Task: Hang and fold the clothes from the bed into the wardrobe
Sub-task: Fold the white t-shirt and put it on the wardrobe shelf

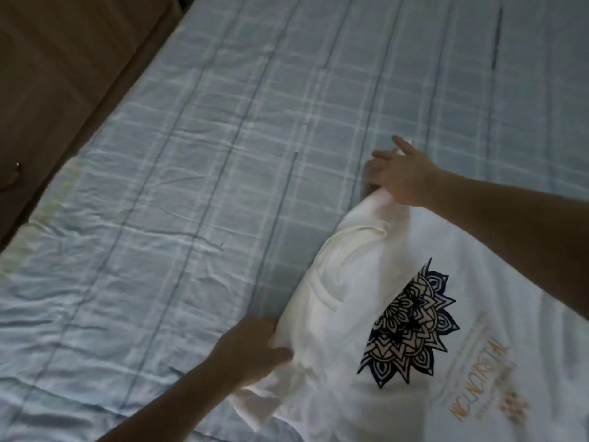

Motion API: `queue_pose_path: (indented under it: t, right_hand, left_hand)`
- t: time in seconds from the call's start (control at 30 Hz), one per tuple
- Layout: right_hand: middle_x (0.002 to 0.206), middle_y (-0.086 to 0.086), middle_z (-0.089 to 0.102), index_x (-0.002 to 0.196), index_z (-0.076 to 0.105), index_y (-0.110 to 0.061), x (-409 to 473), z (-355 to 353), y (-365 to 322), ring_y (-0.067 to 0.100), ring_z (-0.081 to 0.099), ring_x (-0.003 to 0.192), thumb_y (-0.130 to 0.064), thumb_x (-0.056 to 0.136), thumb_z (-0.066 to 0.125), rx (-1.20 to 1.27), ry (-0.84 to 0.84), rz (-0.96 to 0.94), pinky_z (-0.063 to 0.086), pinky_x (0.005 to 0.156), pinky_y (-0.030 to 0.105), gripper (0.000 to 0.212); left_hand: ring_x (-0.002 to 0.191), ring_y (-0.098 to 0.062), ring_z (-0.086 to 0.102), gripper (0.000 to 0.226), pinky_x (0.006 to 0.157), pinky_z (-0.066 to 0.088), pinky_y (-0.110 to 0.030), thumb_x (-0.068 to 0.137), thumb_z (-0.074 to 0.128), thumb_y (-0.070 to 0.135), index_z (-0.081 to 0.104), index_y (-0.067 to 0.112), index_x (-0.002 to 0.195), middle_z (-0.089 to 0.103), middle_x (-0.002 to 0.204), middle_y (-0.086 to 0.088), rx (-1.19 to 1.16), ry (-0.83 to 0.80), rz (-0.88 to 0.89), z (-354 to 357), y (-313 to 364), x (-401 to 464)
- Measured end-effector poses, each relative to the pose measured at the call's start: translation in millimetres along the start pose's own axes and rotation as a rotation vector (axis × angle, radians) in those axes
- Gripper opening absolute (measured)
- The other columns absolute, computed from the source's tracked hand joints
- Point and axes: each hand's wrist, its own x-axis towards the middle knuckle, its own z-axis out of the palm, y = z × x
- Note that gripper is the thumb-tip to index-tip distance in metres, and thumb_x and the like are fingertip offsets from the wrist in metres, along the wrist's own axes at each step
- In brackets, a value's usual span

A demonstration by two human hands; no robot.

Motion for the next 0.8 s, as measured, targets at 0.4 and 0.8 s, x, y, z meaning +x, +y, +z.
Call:
queue_pose_path:
  t: [0.4, 0.8]
  right_hand:
    - [0.100, 0.009, 0.056, 0.118, 0.046, -0.024, -182.8, -64.9, 192.0, 0.031, 0.060, 0.089, -0.029, 0.092, 0.056, 0.483, -0.123, 0.552, 0.042, 0.067, 0.033, 0.029]
    - [0.079, 0.004, 0.053, 0.088, 0.050, -0.028, -374.6, -176.0, 293.5, 0.027, 0.054, 0.073, -0.033, 0.087, 0.060, 0.451, 0.152, 0.865, 0.050, 0.066, 0.036, 0.011]
  left_hand:
    - [0.088, -0.020, 0.066, 0.009, 0.068, 0.045, -0.026, 0.086, 0.057, 0.038, 0.065, 0.034, 0.085, 0.067, 0.086, 0.006, 0.219, 0.356, 0.351, -251.6, 100.9, -23.5]
    - [0.094, -0.024, 0.061, 0.017, 0.076, 0.051, -0.040, 0.090, 0.061, 0.038, 0.066, 0.042, 0.106, 0.066, 0.098, 0.003, 0.600, 0.807, 0.466, -432.4, 283.2, -172.2]
